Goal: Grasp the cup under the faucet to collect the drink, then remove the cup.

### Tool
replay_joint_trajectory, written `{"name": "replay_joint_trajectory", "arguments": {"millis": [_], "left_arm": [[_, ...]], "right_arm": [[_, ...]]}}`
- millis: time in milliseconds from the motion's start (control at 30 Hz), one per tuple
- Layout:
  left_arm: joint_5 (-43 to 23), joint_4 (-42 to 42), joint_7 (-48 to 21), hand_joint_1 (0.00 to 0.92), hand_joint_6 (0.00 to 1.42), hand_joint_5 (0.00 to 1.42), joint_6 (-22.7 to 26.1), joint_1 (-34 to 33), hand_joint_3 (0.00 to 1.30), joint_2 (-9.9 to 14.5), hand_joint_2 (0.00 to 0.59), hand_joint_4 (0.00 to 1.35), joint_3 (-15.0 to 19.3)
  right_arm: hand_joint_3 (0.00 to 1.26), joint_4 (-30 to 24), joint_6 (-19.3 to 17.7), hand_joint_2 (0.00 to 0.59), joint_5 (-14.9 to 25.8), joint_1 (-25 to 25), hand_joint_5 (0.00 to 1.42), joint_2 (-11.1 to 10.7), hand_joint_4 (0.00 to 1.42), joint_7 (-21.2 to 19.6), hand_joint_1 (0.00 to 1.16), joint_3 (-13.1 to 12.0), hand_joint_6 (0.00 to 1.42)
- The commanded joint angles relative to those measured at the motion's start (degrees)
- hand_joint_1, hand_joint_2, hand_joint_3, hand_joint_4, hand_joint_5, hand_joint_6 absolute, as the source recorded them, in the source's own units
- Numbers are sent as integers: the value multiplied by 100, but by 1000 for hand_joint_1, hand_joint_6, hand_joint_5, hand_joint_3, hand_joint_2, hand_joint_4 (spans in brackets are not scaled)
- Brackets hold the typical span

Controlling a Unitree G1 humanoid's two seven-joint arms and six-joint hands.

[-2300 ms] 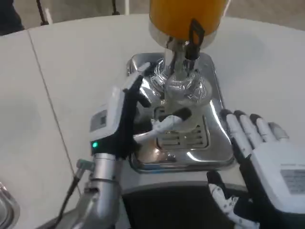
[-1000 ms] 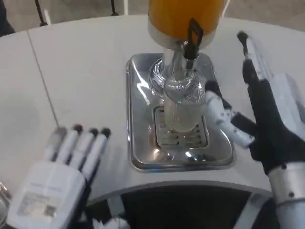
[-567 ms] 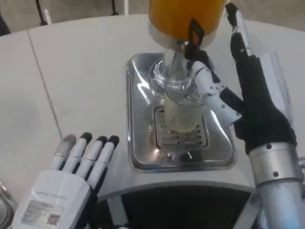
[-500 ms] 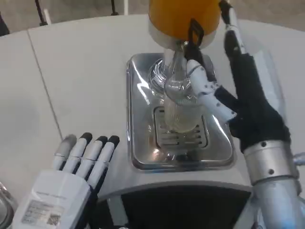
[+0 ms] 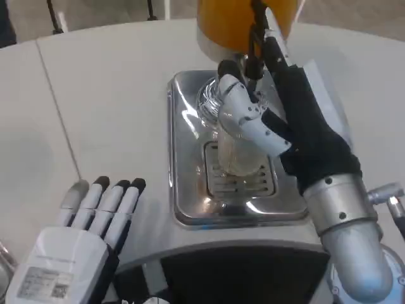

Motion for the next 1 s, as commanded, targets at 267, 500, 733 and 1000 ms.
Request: {"name": "replay_joint_trajectory", "arguments": {"millis": [267,500,733,1000], "left_arm": [[2,109,189,0,0,0,-24,80,0,-57,137,0,25],[-62,107,239,0,0,0,-40,131,0,-72,126,0,44],[-116,136,260,0,0,0,-76,167,0,-60,105,0,52],[-285,197,208,0,0,0,-128,186,0,-42,89,0,55]], "right_arm": [[0,-161,316,520,-1,-75,0,-75,0,267,272,330,47],[0,-358,1300,497,-720,-674,0,-536,0,1283,144,707,48],[0,-407,1892,497,-1229,-1051,0,-880,0,2114,59,1050,48],[13,-344,1932,519,-2178,-1681,0,-1309,0,3167,19,1559,57]]}}
